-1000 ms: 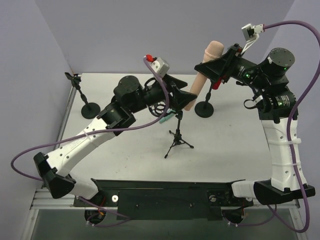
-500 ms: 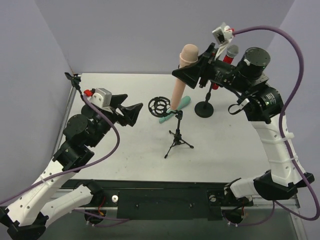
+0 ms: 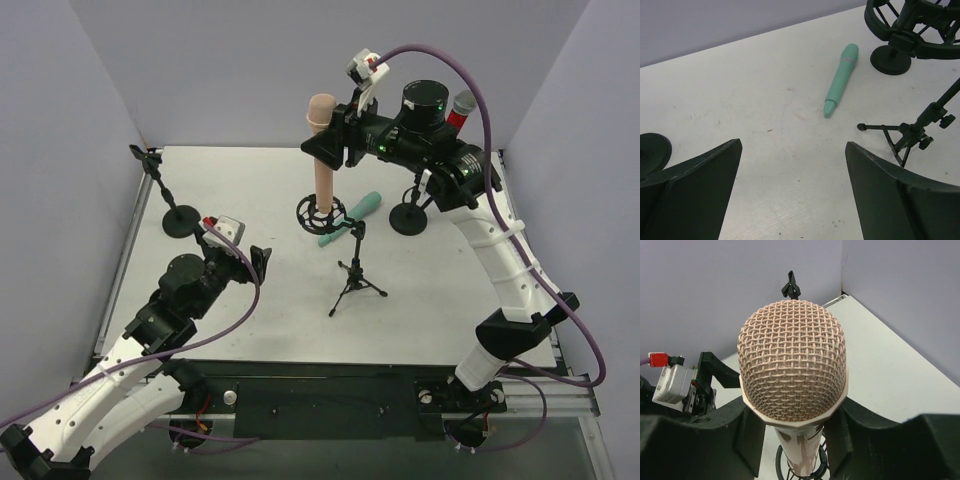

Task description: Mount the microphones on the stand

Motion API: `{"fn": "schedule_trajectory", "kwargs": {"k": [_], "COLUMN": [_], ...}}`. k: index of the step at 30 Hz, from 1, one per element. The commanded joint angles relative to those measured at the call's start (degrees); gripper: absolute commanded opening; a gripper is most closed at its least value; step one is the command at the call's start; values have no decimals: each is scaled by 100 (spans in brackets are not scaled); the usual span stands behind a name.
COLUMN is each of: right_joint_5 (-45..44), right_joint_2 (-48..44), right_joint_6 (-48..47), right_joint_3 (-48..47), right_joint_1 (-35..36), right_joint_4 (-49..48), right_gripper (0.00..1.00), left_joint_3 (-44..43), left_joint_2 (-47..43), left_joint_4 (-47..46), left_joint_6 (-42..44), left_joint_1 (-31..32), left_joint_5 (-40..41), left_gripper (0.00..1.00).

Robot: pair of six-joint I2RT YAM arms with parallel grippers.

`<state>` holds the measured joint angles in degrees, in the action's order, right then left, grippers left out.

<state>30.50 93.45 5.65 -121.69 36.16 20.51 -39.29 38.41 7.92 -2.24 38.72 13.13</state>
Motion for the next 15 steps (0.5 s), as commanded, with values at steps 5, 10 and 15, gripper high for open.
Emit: {"fn": "schedule_trajectory", "kwargs": {"k": [5, 10, 15], "right_joint_5": [-123, -167, -185], "right_joint_2": [-11, 77, 252], "right_joint_6": [-143, -143, -82], "right_joint_3": [-84, -13, -109], "right_joint_1": [93, 101, 189], "right_joint_4": [-267, -311, -408], "right_gripper": [1, 1, 1], "left_joint_3": [70, 123, 211], "left_joint_2": [122, 61, -27], "left_joint_4": [-493, -537, -590], "left_joint_6": [128, 31, -57], "left_joint_1": [-93, -128, -128], "left_joint_5": [-29, -143, -187], "left_gripper": [96, 96, 96]}}
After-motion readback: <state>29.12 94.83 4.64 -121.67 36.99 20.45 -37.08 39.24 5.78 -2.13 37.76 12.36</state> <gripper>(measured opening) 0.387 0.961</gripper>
